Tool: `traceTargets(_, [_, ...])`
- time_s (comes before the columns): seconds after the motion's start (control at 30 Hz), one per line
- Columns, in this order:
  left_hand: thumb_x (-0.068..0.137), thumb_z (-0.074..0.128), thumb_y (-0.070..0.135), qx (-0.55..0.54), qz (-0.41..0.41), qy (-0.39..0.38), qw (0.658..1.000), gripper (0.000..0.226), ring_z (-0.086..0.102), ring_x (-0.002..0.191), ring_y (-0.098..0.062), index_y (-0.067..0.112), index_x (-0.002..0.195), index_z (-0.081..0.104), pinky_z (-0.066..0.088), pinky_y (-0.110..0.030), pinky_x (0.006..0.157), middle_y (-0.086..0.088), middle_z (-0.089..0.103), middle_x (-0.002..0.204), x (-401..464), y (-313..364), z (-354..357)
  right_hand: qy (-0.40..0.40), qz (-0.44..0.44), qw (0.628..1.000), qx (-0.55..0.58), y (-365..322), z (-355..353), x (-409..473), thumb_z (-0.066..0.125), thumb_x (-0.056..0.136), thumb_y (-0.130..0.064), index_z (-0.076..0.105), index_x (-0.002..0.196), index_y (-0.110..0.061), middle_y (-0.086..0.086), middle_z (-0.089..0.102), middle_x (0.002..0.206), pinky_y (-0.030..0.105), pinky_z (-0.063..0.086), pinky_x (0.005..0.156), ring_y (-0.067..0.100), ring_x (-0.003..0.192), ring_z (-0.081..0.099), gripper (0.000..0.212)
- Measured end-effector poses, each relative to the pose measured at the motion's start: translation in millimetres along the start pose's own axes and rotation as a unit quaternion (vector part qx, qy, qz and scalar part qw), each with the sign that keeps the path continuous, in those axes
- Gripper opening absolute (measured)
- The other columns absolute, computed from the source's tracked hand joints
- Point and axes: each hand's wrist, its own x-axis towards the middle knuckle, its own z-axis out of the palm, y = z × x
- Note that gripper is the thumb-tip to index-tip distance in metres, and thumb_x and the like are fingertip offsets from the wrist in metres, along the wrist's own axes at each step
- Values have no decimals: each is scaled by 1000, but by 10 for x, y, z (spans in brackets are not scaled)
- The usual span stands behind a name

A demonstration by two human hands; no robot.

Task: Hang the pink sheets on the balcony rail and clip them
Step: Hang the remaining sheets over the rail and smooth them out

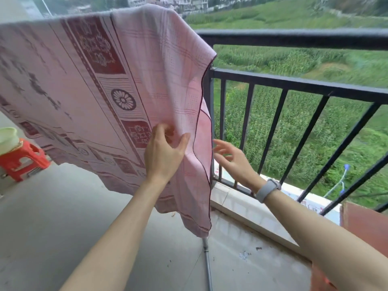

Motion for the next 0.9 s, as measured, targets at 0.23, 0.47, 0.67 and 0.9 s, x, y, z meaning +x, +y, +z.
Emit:
traceTargets(0.23, [81, 64, 32, -89, 73, 113, 987, 25, 54, 76, -11, 17, 94, 49, 41, -14, 68, 2, 57, 91, 465, 583, -218, 79, -157, 982, 66, -1122, -364, 688, 59, 86, -22, 46, 121, -20, 1, 57, 109, 16, 47, 75, 8, 92, 57, 37])
traceTargets(0.47, [85, 60, 25, -31, 100, 163, 981, 15, 54, 75, -13, 10, 90, 61, 46, -23, 69, 0, 58, 87, 733, 746, -371, 180, -183, 958, 124, -1528, -506, 900, 57, 87, -18, 50, 72, 4, 10, 48, 67, 36, 34, 60, 16, 65, 40, 28])
traceTargets(0.67, [87, 51, 38, 46, 176, 154, 971, 52, 29, 130, -21, 13, 131, 41, 20, -20, 102, -11, 33, 141, 968, 853, -493, 221, -234, 947, 19, -1508, -593, 639, 63, 83, -16, 44, 68, -8, 10, 49, 66, 29, 38, 56, 16, 59, 41, 26])
traceTargets(0.9, [93, 44, 28, 89, 234, 82, 965, 34, 42, 123, -22, 17, 125, 51, 33, -45, 104, -4, 53, 129, 1364, 720, -741, 296, -254, 921, 12, -1570, -719, 661, 50, 92, -15, 49, 78, -18, -6, 53, 74, 8, 39, 63, 0, 67, 49, 14])
